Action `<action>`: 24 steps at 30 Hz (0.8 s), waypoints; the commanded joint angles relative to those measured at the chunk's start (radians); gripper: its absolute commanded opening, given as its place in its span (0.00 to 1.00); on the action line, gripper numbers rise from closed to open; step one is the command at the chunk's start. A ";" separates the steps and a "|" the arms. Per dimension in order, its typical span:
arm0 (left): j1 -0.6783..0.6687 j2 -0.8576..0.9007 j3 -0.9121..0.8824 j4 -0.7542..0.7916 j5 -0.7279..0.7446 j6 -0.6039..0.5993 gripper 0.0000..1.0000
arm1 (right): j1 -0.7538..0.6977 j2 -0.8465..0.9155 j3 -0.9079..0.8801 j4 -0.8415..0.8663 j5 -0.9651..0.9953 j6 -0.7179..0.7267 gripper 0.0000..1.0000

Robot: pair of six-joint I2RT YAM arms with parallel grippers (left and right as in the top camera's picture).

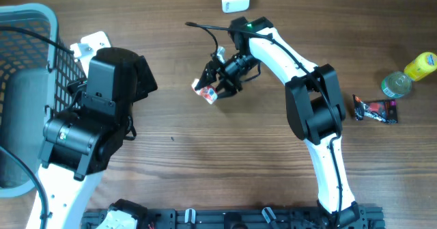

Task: Scan the item barcode

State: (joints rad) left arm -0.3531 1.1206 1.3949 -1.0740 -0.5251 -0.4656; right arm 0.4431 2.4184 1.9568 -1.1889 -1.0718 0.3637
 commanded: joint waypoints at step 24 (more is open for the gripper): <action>0.004 0.131 -0.002 0.008 0.001 -0.013 1.00 | -0.044 0.112 -0.001 1.522 1.210 -0.338 0.73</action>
State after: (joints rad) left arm -0.3531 1.2495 1.3949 -1.0698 -0.5251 -0.4690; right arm 0.4217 2.4542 1.9503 0.2886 0.0948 0.0608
